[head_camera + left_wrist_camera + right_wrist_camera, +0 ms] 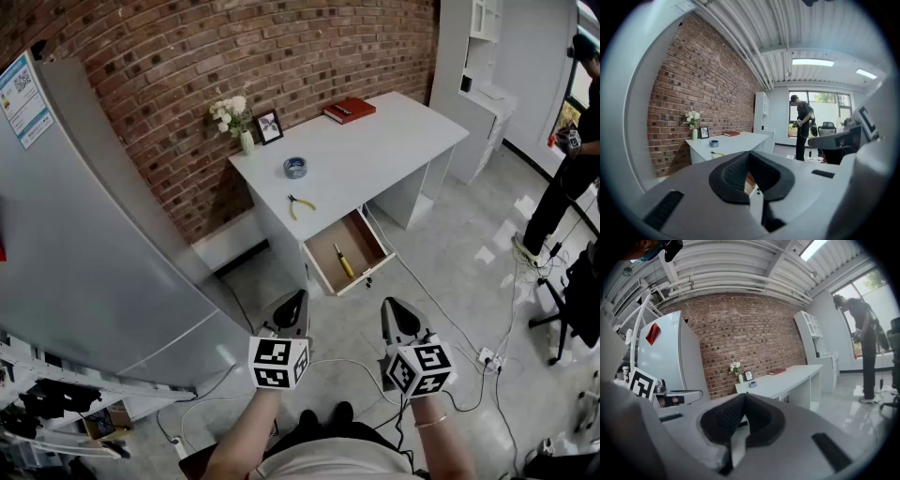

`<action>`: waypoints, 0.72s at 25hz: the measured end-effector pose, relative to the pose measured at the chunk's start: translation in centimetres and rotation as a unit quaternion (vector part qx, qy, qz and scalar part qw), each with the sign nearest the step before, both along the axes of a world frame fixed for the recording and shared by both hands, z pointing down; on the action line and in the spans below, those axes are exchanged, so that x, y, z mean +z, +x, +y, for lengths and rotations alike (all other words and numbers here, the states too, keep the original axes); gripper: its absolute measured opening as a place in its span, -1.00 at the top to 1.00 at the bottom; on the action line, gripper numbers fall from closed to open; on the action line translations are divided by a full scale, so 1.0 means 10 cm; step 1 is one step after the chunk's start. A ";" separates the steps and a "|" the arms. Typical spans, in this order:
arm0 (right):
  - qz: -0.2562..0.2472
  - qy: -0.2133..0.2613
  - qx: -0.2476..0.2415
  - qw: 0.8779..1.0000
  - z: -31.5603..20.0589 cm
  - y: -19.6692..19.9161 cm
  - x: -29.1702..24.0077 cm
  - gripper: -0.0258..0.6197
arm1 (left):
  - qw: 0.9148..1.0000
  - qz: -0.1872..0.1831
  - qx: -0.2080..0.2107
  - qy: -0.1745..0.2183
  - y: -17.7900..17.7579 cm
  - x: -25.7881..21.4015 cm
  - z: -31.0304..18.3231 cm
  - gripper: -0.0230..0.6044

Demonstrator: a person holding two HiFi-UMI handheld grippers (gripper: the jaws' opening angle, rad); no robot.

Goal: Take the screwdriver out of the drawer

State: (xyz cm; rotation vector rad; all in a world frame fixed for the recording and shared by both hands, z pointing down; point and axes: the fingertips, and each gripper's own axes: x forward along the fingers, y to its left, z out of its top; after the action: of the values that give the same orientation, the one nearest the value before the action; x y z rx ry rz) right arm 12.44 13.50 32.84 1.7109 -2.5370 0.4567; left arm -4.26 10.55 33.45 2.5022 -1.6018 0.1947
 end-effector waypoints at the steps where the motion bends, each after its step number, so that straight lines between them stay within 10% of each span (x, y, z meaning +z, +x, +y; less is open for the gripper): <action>1: -0.001 -0.002 0.000 1.000 0.00 0.01 0.01 0.92 | 1.000 0.001 -0.001 -0.001 0.01 0.00 0.00 0.96; 18: 0.015 -0.003 0.027 1.000 -0.08 0.28 0.08 0.91 | 1.000 -0.001 -0.017 0.000 0.17 0.01 0.04 0.96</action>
State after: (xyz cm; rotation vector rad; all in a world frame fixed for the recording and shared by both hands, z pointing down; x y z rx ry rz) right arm 15.28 12.72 33.60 1.7734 -2.4721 0.4367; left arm -2.61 10.96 33.55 2.4727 -1.6441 0.1919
